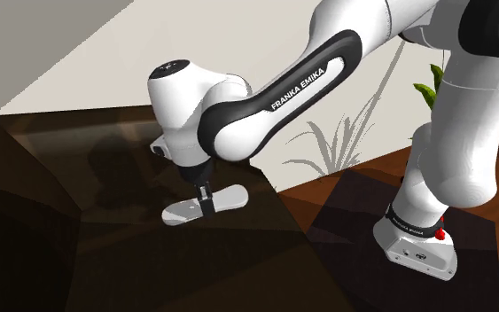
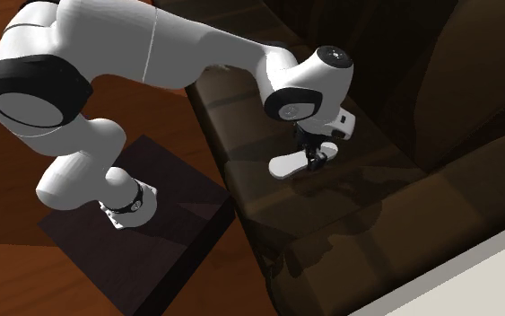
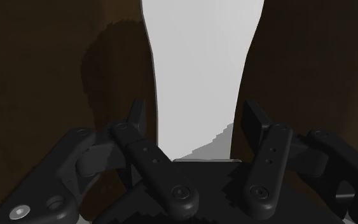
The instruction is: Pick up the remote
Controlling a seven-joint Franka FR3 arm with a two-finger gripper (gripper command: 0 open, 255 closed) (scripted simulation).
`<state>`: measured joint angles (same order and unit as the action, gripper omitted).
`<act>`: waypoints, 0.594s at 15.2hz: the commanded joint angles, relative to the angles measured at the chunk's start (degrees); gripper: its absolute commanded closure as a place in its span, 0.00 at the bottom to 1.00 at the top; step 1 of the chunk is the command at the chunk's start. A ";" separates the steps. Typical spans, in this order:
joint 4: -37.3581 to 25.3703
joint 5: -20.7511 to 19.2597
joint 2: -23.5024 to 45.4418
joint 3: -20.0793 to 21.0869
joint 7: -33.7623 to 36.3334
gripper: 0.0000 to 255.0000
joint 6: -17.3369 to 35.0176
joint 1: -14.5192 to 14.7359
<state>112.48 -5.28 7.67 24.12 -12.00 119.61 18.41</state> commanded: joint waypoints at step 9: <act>-4.00 1.17 -2.06 0.12 -0.93 1.00 -5.84 -0.19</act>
